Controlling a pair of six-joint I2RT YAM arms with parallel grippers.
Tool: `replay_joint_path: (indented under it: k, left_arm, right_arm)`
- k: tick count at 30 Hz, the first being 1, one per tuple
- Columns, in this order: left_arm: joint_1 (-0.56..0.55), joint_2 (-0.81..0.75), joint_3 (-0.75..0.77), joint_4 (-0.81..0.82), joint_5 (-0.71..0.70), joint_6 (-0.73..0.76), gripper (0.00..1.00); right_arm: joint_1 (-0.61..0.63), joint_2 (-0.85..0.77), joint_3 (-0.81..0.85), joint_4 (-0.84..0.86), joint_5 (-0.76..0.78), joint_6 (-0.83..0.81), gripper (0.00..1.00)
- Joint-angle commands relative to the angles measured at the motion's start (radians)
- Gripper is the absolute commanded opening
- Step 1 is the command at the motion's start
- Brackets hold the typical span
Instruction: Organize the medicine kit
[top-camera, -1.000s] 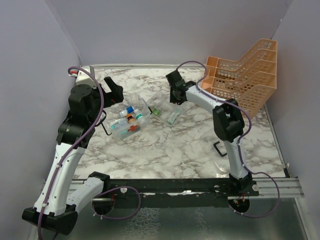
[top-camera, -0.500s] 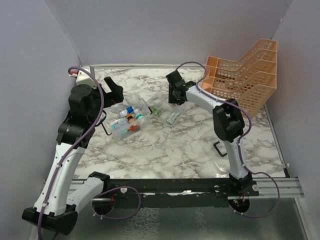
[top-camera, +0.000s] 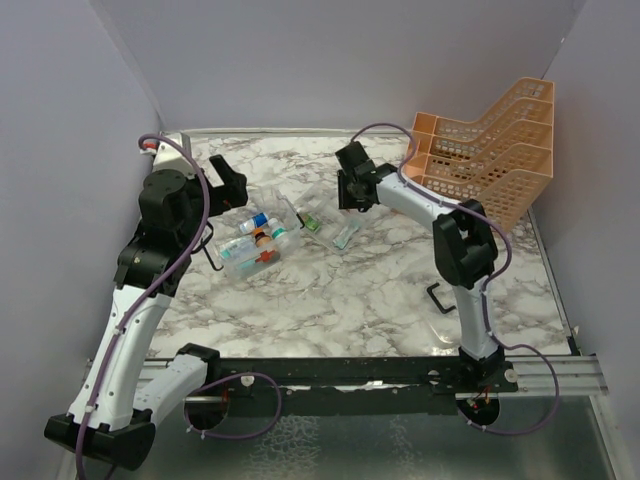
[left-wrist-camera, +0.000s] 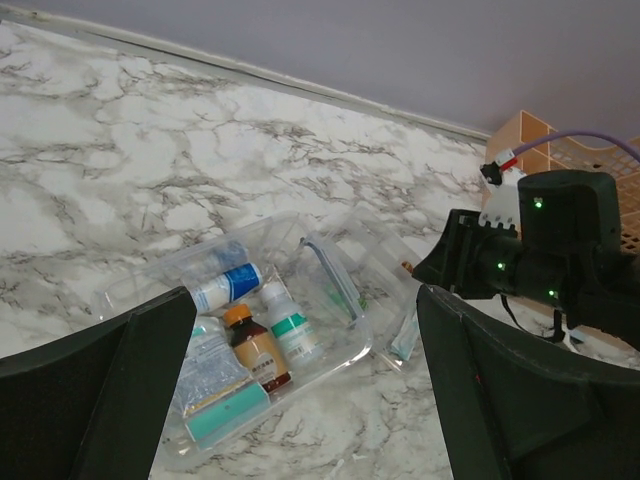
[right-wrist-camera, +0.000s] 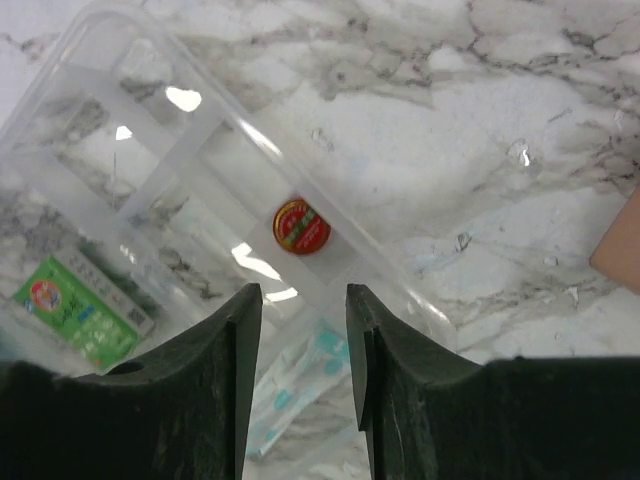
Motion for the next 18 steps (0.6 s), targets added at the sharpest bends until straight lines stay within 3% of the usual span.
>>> replay_joint_path:
  k: [1, 6, 18]
  left_arm:
    - [-0.004, 0.014, -0.036, 0.013, 0.012, -0.029, 0.97]
    - [-0.002, 0.036, -0.077, 0.007, -0.026, -0.08, 0.99]
    - [0.078, 0.068, -0.153, -0.091, -0.075, -0.15, 0.95]
  right_arm:
    - [-0.005, -0.134, -0.136, 0.142, -0.158, -0.11, 0.39]
    - [-0.001, -0.158, -0.193, 0.19, -0.331, -0.187, 0.39]
    - [0.039, -0.129, -0.191, 0.201, -0.371, -0.301, 0.45]
